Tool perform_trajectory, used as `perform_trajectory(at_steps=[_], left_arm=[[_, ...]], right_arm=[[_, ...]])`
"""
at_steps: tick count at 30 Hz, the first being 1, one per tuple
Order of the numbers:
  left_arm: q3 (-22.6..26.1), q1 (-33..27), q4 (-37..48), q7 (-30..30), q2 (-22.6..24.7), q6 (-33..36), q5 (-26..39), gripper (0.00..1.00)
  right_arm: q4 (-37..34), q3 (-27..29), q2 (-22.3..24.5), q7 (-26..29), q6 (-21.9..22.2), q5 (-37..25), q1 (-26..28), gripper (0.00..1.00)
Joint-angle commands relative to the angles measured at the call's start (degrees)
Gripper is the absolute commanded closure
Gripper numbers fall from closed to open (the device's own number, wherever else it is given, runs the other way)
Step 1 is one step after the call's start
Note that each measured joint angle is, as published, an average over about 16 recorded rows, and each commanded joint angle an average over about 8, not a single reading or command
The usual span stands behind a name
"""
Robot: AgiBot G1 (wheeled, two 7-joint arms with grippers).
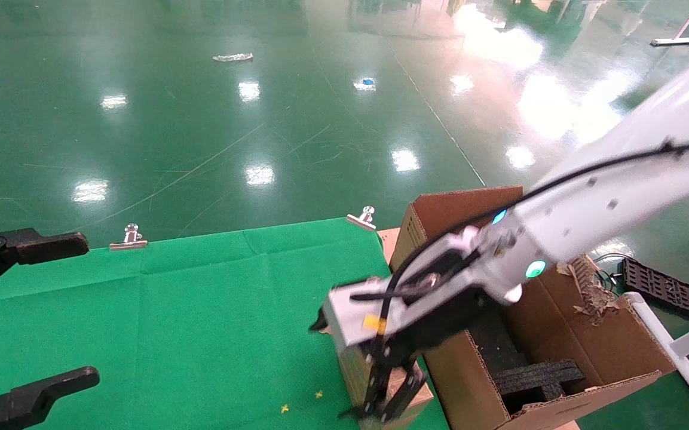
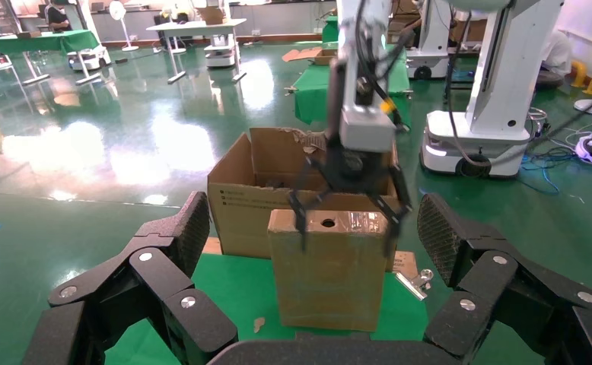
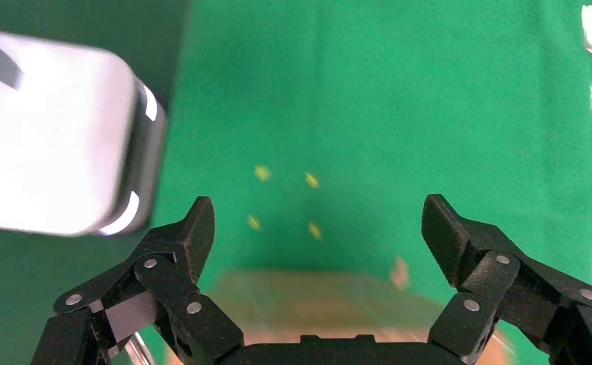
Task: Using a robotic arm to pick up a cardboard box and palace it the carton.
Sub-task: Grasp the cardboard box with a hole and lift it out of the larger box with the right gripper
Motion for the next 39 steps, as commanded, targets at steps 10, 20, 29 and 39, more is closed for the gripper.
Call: perform_trajectory(at_steps=[10, 20, 29, 39], left_arm=[[0.05, -0.01, 0.00, 0.02, -0.02, -0.02, -0.03, 0.00], [0.09, -0.02, 0.00, 0.04, -0.04, -0.04, -0.06, 0.00], [0.12, -0.03, 0.00, 0.06, -0.05, -0.05, -0.08, 0.00], [0.16, -0.03, 0.00, 0.08, -0.07, -0.07, -0.11, 0.00]], right_arm=[[0.02, -16.22, 0.12, 6.78, -0.10, -2.53, 15.52, 0.00], [0.04, -30.31, -2.96, 10.35, 0.37, -0.53, 23.57, 0.00], [-0.14, -38.14, -6.97, 16.12, 1.59, 1.42, 27.67, 0.00], [-1.68, -41.46, -7.41, 47.88, 6.47, 1.59, 29.74, 0.00]])
